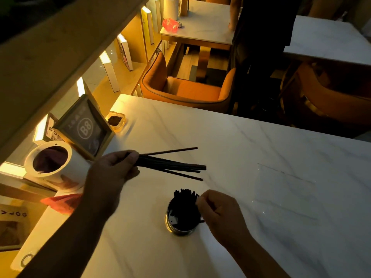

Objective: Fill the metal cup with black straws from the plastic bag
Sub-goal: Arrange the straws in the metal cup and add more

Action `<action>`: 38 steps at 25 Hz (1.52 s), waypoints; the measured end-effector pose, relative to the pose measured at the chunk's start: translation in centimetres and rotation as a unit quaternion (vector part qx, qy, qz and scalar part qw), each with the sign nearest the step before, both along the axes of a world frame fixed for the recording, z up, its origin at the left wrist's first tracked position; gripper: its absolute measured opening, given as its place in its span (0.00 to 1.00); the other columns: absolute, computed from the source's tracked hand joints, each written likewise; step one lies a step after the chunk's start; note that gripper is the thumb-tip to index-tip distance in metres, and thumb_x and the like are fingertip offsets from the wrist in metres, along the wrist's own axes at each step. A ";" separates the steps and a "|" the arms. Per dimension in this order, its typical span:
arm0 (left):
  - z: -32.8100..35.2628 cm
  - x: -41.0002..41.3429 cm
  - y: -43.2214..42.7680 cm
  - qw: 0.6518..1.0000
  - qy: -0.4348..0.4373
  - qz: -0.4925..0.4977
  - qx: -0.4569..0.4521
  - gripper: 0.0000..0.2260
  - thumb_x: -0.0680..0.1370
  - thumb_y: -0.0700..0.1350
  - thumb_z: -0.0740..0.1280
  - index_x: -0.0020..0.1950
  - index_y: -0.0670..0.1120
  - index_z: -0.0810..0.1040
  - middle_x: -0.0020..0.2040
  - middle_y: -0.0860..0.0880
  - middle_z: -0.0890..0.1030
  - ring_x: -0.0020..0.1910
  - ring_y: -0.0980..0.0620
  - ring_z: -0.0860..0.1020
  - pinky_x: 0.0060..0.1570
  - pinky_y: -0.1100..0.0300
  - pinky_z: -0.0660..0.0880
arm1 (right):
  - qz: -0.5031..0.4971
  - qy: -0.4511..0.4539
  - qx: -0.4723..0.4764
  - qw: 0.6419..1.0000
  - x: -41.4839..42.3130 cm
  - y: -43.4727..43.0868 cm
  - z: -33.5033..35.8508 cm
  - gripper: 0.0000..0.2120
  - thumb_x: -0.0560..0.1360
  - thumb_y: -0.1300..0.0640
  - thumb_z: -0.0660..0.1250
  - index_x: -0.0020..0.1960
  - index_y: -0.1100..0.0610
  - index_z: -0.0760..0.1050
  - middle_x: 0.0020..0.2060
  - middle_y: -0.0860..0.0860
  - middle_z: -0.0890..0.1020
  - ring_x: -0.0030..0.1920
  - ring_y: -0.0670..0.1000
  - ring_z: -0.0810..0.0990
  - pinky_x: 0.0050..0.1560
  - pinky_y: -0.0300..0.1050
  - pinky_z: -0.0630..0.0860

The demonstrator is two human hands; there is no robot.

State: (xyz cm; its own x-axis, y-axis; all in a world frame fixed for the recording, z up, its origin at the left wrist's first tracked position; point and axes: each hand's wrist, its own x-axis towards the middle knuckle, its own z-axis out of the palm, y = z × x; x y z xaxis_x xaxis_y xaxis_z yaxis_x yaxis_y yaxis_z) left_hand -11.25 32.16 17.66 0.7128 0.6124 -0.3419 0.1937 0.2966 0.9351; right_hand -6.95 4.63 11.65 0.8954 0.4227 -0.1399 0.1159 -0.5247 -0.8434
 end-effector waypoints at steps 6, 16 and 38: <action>-3.9 -0.6 -5.7 0.958 0.001 -0.047 -0.283 0.04 0.71 0.41 0.74 0.40 0.44 0.89 0.40 0.47 0.86 0.34 0.57 0.82 0.36 0.64 0.82 | -0.083 0.320 0.276 0.903 1.0 3.3 3.3 0.33 0.66 0.31 0.78 0.65 0.45 0.77 0.41 0.50 0.87 0.34 0.52 0.81 0.37 0.49 0.78; -6.5 -0.8 -5.6 0.884 0.192 -0.279 0.322 0.14 0.76 0.60 0.74 0.60 0.63 0.78 0.55 0.60 0.81 0.41 0.62 0.82 0.40 0.62 0.77 | -0.002 0.091 0.050 0.995 2.8 0.5 3.4 0.07 0.75 0.48 0.70 0.43 0.50 0.83 0.36 0.51 0.86 0.37 0.49 0.86 0.40 0.49 0.84; -6.5 2.3 -6.2 0.753 0.100 -0.397 0.516 0.06 0.79 0.55 0.70 0.52 0.56 0.84 0.43 0.59 0.78 0.42 0.59 0.76 0.40 0.68 0.66 | 0.032 0.008 -0.105 0.994 1.0 1.4 -2.5 0.11 0.79 0.40 0.65 0.59 0.41 0.72 0.54 0.42 0.77 0.48 0.44 0.82 0.47 0.43 0.84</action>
State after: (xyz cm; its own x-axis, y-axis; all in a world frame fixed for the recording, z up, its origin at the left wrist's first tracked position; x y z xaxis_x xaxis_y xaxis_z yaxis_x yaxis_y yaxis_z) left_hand -8.91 25.97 11.20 0.9916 0.0334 -0.1253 0.0940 -0.8505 0.5175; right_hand -5.98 6.05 9.19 0.8644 0.4389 -0.2453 0.1417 -0.6808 -0.7187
